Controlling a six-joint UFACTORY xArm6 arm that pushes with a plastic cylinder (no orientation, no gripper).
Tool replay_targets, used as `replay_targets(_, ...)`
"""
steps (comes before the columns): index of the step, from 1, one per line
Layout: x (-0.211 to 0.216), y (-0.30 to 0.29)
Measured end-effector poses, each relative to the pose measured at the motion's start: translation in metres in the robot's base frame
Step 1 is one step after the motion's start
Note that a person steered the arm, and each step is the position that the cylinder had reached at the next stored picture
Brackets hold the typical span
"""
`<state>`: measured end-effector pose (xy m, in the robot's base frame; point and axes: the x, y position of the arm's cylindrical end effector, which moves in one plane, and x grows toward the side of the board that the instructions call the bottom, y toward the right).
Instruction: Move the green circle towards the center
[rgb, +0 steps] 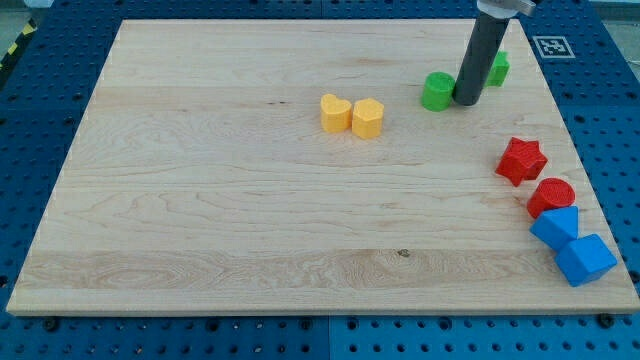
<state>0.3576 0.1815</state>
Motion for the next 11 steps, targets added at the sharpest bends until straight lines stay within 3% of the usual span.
replay_targets(3, 0.000, -0.043)
replay_targets(4, -0.038, -0.056)
replay_targets(8, -0.030, -0.118)
replay_targets(11, -0.028, -0.085)
